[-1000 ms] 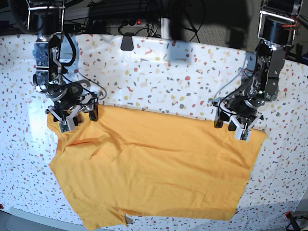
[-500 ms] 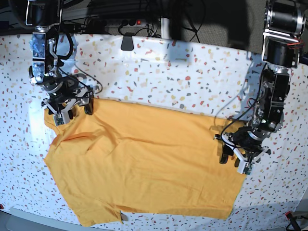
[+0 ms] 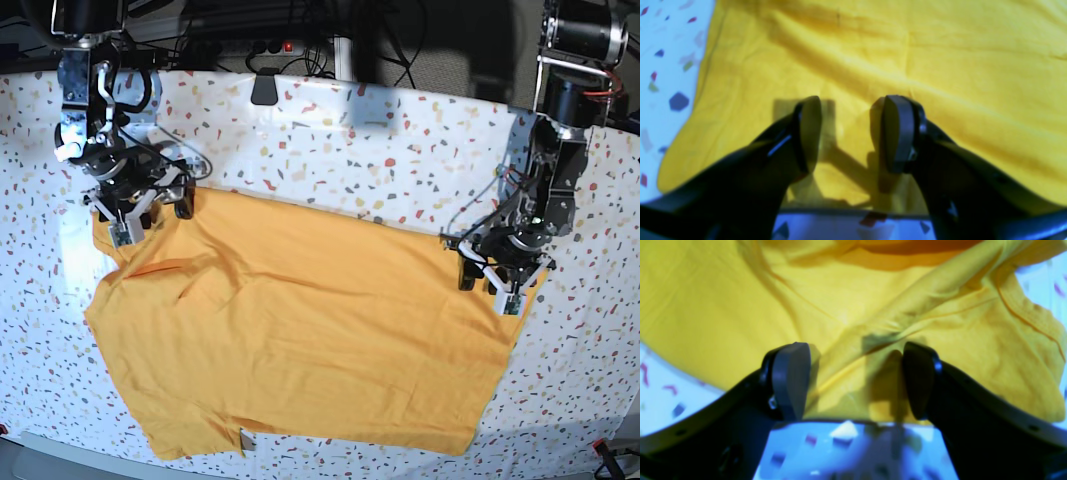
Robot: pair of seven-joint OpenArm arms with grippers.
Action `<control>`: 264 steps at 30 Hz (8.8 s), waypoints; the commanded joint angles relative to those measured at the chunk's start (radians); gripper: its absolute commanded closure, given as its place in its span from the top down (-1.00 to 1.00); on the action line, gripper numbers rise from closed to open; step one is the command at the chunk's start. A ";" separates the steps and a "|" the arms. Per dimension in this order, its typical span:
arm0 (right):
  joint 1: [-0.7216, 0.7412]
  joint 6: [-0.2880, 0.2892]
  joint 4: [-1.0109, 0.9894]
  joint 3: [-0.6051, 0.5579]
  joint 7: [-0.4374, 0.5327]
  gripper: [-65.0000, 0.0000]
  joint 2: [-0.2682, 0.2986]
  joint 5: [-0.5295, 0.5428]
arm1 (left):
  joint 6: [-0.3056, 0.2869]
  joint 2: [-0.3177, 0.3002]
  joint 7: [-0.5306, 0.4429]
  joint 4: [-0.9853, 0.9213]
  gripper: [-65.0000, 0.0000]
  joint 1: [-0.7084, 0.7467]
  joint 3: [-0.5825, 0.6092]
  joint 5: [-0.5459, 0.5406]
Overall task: Fold the T-shirt properly
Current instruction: 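Drag the shirt back toward the robot with both grippers, then open both grippers and release the shirt's collar edge, then move both grippers to the hem corners of the shirt, then grasp the hem corners with both grippers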
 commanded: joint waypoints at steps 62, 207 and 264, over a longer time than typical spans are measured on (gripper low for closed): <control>-0.179 0.123 -0.058 0.139 0.027 0.32 0.109 -0.041 | 0.110 -0.016 0.390 0.612 -0.11 0.478 -0.004 0.035; 0.171 0.148 0.457 0.360 -0.580 0.32 0.109 0.628 | -0.259 0.053 -0.137 -0.788 -0.11 -0.581 -0.006 -0.197; 0.277 0.148 0.315 0.359 -0.540 0.32 0.031 0.364 | -0.086 0.072 -0.311 -0.729 -1.00 -0.499 -0.006 -0.122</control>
